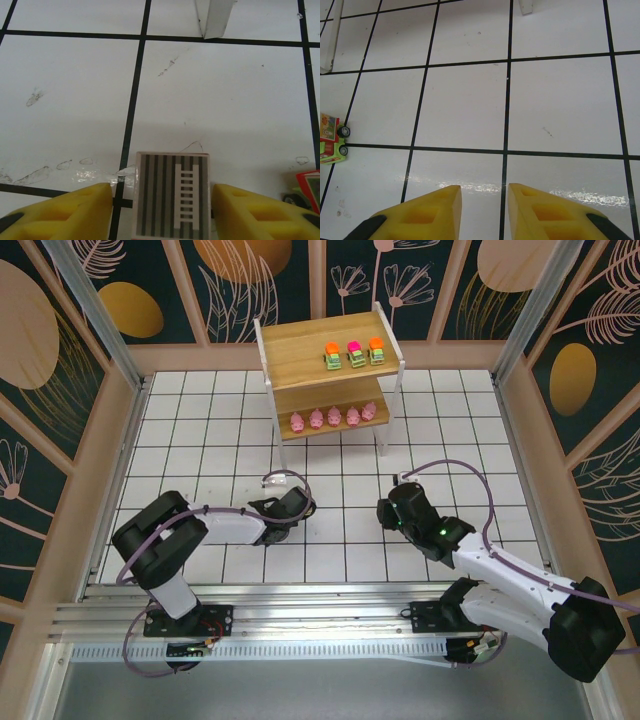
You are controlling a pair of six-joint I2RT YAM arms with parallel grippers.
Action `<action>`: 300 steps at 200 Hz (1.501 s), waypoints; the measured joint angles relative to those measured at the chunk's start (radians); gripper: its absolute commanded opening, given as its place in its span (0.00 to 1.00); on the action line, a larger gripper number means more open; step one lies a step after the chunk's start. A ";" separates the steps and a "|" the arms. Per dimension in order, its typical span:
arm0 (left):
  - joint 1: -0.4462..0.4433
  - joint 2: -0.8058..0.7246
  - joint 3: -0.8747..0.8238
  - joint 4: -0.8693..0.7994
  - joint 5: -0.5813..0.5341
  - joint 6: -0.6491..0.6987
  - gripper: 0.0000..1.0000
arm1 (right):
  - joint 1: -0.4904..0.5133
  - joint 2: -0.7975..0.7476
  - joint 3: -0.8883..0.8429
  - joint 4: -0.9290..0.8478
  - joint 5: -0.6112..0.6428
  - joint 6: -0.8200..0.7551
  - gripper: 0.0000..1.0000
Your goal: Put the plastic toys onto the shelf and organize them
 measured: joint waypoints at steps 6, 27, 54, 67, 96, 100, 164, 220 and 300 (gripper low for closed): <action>0.000 0.002 0.002 0.001 0.001 0.000 0.51 | 0.000 0.000 0.000 0.000 0.000 0.000 0.30; 0.000 0.004 0.005 0.006 0.005 0.000 0.49 | 0.000 0.000 0.000 0.000 0.000 0.000 0.29; 0.000 0.004 0.007 0.021 0.017 0.001 0.46 | -0.001 0.000 0.000 0.000 0.000 0.000 0.28; 0.002 0.004 0.007 0.030 0.030 0.001 0.44 | -0.001 0.000 0.000 0.000 0.000 0.000 0.28; 0.004 0.004 0.007 0.050 0.055 0.004 0.38 | -0.001 0.000 0.000 0.000 0.000 0.000 0.27; 0.004 0.004 0.007 0.051 0.057 0.004 0.37 | -0.001 0.000 0.000 0.000 0.000 0.000 0.27; 0.006 0.003 0.007 0.060 0.067 0.003 0.32 | -0.001 0.000 0.000 0.000 0.000 0.000 0.26; 0.003 -0.060 0.023 -0.013 0.051 0.004 0.31 | -0.001 0.000 0.000 0.000 0.000 0.000 0.26; -0.047 -0.146 0.177 -0.156 -0.021 0.008 0.31 | -0.001 0.000 0.000 0.000 -0.003 0.000 0.26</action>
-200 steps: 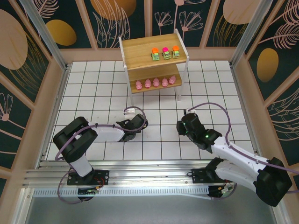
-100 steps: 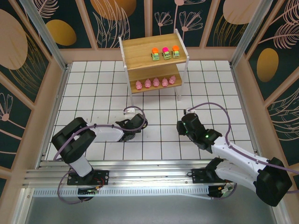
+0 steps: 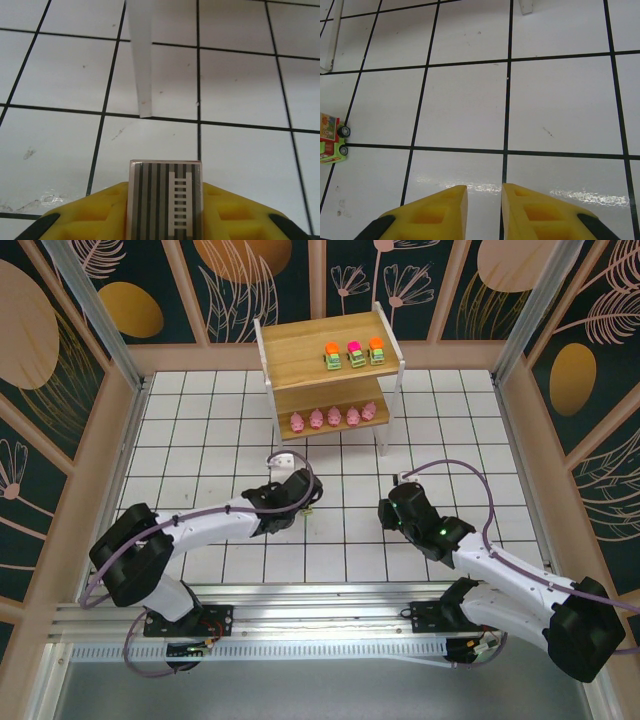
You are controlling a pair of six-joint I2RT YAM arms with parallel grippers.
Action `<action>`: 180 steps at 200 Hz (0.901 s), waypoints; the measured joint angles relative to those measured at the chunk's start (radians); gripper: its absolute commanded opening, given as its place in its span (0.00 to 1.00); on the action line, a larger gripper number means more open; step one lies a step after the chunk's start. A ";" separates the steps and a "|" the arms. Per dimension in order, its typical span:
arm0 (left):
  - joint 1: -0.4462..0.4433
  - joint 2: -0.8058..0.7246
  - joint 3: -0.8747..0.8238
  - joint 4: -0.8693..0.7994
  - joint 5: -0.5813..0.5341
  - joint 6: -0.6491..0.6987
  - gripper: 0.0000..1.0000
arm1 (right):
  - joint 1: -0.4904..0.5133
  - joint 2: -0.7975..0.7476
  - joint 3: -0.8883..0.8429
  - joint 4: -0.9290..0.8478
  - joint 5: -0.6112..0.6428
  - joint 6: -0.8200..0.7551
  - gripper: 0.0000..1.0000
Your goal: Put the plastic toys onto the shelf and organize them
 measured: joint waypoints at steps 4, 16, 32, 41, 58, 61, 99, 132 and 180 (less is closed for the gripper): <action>-0.003 -0.001 0.009 -0.006 -0.004 0.000 0.31 | 0.000 0.000 0.000 0.000 0.000 0.000 0.26; -0.019 -0.004 0.047 -0.035 -0.016 0.003 0.31 | 0.000 0.000 0.000 0.000 0.000 0.000 0.26; -0.035 -0.006 0.108 -0.071 -0.033 0.007 0.31 | 0.000 0.000 0.000 0.000 0.000 0.000 0.26; -0.042 -0.007 0.146 -0.090 -0.038 0.011 0.31 | 0.000 -0.001 0.000 0.000 0.000 0.000 0.26; -0.051 -0.011 0.209 -0.115 -0.048 0.023 0.31 | 0.000 -0.004 0.000 0.000 0.000 0.000 0.25; -0.051 -0.011 0.221 -0.120 -0.050 0.026 0.31 | 0.000 -0.005 0.000 0.000 0.000 0.000 0.26; -0.055 -0.011 0.348 -0.179 -0.071 0.061 0.31 | 0.000 -0.012 0.000 0.000 -0.001 0.000 0.26; -0.058 -0.011 0.453 -0.231 -0.083 0.099 0.31 | 0.000 -0.013 0.000 0.000 -0.008 0.000 0.26; -0.058 -0.006 0.627 -0.294 -0.085 0.153 0.31 | 0.000 -0.012 0.000 0.003 -0.031 -0.001 0.26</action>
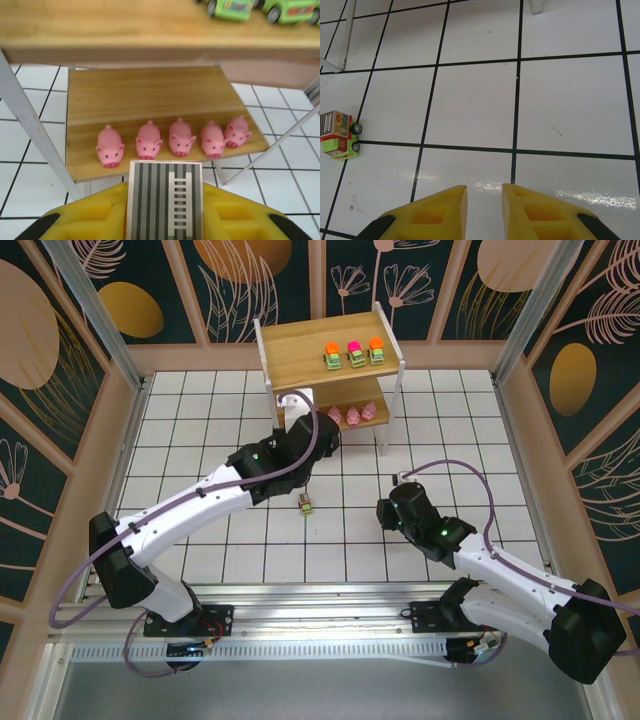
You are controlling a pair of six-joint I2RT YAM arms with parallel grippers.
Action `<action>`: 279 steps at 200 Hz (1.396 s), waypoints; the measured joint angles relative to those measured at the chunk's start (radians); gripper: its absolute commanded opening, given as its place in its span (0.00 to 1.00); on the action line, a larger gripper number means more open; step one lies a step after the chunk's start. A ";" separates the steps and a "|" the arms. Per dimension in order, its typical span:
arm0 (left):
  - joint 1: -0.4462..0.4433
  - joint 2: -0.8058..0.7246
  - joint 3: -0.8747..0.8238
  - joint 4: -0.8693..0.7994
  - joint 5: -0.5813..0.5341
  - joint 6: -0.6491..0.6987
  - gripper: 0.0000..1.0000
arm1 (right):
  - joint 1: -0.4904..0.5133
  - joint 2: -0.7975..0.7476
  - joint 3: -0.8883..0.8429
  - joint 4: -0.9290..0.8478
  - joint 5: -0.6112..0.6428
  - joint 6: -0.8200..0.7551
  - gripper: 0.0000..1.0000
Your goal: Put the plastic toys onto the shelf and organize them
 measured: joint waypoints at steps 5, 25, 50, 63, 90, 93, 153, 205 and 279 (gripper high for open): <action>0.000 0.002 0.018 -0.004 0.000 0.006 0.31 | 0.000 0.000 0.000 0.000 -0.001 0.000 0.26; 0.000 0.026 0.103 -0.034 -0.001 0.030 0.33 | 0.000 0.002 0.000 0.001 -0.003 0.000 0.26; 0.000 0.082 0.235 -0.080 -0.012 0.057 0.33 | 0.000 0.005 0.000 0.004 -0.003 0.000 0.26; 0.000 0.112 0.292 -0.096 -0.024 0.070 0.34 | 0.000 0.009 0.000 0.005 -0.003 0.000 0.26; 0.000 0.164 0.388 -0.136 -0.046 0.100 0.35 | 0.000 0.010 0.000 0.004 -0.003 0.000 0.26; 0.000 0.172 0.401 -0.139 -0.049 0.105 0.35 | 0.000 0.010 0.000 0.004 -0.003 0.000 0.26; 0.068 0.248 0.529 -0.169 -0.039 0.148 0.35 | 0.001 0.014 0.000 0.004 -0.003 0.000 0.26; 0.152 0.285 0.583 -0.170 0.005 0.183 0.35 | 0.001 0.032 0.000 0.004 -0.003 0.000 0.26; 0.190 0.385 0.659 -0.170 0.031 0.219 0.35 | 0.001 0.042 0.000 0.005 -0.003 0.000 0.26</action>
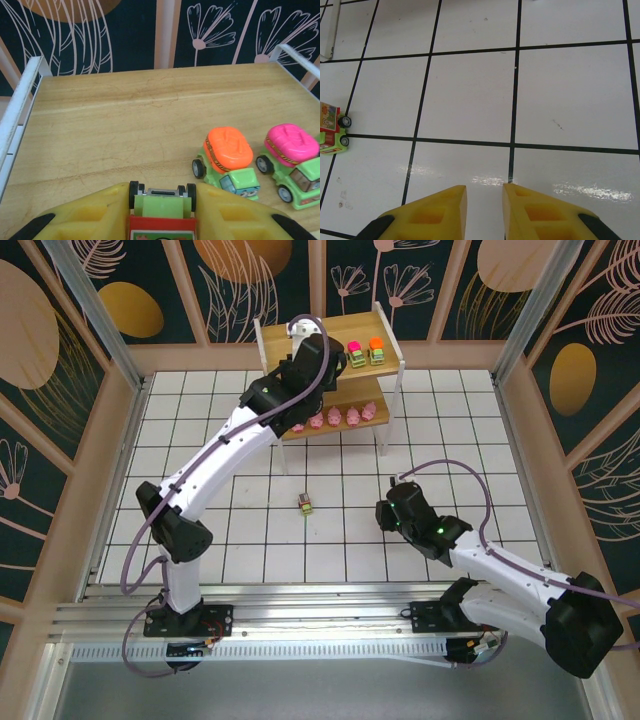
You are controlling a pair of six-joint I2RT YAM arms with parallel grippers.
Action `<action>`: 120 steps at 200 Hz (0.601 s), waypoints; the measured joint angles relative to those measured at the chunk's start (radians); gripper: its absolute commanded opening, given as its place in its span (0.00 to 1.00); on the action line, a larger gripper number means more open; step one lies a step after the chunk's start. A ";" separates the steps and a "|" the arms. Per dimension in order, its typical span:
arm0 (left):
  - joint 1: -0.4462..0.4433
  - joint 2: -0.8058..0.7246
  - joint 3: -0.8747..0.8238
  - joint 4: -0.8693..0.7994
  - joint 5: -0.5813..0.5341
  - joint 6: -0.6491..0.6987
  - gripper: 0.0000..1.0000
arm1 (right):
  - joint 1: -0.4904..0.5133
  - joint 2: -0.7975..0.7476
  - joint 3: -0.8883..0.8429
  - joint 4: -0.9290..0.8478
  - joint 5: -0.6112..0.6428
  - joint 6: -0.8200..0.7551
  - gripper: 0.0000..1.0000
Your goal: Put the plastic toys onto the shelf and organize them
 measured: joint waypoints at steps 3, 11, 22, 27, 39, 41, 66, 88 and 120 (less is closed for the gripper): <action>0.001 0.001 0.000 0.000 0.000 0.002 0.35 | 0.000 0.000 0.000 0.000 0.000 0.000 0.26; 0.003 0.004 0.000 0.001 -0.001 0.006 0.35 | 0.000 0.001 0.000 0.000 0.000 0.000 0.26; 0.007 0.006 0.000 0.003 -0.004 0.010 0.35 | 0.000 0.001 0.000 0.000 0.000 0.000 0.26; 0.008 0.006 0.001 0.003 -0.005 0.012 0.35 | 0.000 0.001 0.000 0.000 0.000 0.000 0.26; 0.011 0.008 0.008 0.004 -0.007 0.018 0.35 | 0.000 0.001 0.000 0.000 0.000 0.000 0.26; 0.011 0.008 0.010 0.005 -0.008 0.018 0.35 | 0.000 0.001 0.000 0.000 0.000 0.000 0.26; 0.015 0.011 0.019 0.027 -0.010 0.030 0.35 | 0.000 0.001 0.000 0.000 0.000 0.000 0.26; 0.021 0.011 0.021 0.046 -0.012 0.043 0.34 | 0.000 0.001 0.000 0.000 0.000 0.000 0.26; 0.034 0.026 0.034 0.075 -0.016 0.058 0.34 | 0.000 0.001 0.000 0.000 0.000 0.000 0.26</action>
